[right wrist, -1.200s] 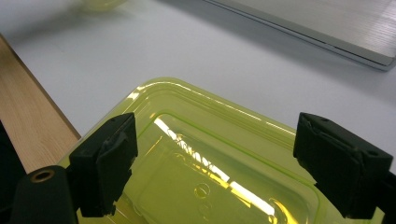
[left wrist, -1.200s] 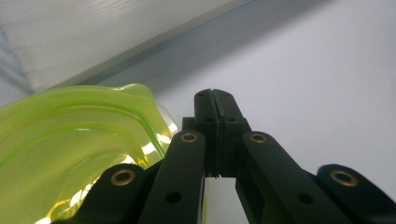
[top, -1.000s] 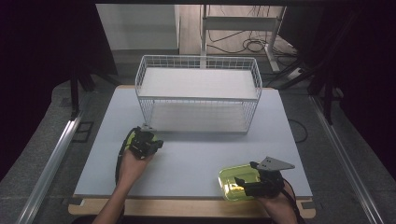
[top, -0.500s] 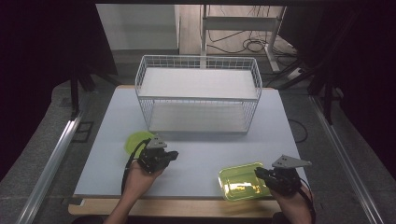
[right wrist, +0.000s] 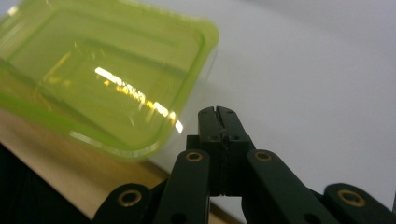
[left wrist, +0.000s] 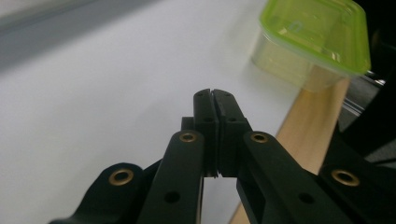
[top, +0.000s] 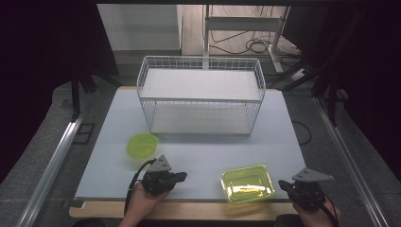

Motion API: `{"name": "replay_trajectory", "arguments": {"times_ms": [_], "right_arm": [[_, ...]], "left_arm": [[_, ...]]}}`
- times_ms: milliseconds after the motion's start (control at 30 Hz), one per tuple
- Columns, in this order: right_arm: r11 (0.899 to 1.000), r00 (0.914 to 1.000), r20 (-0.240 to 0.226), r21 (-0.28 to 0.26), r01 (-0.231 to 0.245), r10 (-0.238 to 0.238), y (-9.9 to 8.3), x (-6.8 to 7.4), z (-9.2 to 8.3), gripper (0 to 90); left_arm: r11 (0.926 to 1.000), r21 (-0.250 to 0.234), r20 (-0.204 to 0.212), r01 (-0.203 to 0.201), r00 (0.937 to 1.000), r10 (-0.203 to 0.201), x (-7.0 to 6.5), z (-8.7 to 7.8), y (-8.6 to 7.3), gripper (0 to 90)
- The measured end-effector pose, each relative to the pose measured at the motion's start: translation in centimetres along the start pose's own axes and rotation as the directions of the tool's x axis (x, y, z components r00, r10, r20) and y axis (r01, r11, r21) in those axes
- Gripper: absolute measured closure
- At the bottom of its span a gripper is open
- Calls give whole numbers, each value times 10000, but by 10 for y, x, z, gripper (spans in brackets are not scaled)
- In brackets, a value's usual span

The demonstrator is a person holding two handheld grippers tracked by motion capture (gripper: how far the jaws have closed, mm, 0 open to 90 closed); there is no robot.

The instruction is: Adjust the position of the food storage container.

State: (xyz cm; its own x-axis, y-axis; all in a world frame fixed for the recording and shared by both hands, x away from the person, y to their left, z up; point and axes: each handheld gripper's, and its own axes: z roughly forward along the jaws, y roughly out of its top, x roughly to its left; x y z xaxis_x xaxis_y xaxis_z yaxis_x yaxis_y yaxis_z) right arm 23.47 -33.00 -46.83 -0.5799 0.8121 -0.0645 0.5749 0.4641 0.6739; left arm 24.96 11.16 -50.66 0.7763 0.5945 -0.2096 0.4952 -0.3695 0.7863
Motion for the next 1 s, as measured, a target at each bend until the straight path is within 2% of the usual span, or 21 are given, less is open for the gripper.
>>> {"name": "replay_trajectory", "arguments": {"times_ms": [133, 300, 767, 1000], "right_arm": [[9988, 9998, -211, 493, -1, 12, -10, 4, 4, 897], [9949, 9968, -775, 1002, -126, 205, -17, 7, 8, 896], [9960, 9866, -1622, 890, -50, 195, -13, 16, 22, 895], [9956, 9800, -1990, 907, 236, -51, -4, 26, 31, 895]], "left_arm": [[9990, 307, 277, -333, 9991, 325, -8, 11, -4, 893], [9977, 422, 505, -537, 9974, 516, -17, 18, -4, 893], [9941, 687, 930, -839, 9927, 773, -30, 28, -5, 889], [9926, 855, 916, -865, 9927, 786, -27, 32, -7, 889]]}}
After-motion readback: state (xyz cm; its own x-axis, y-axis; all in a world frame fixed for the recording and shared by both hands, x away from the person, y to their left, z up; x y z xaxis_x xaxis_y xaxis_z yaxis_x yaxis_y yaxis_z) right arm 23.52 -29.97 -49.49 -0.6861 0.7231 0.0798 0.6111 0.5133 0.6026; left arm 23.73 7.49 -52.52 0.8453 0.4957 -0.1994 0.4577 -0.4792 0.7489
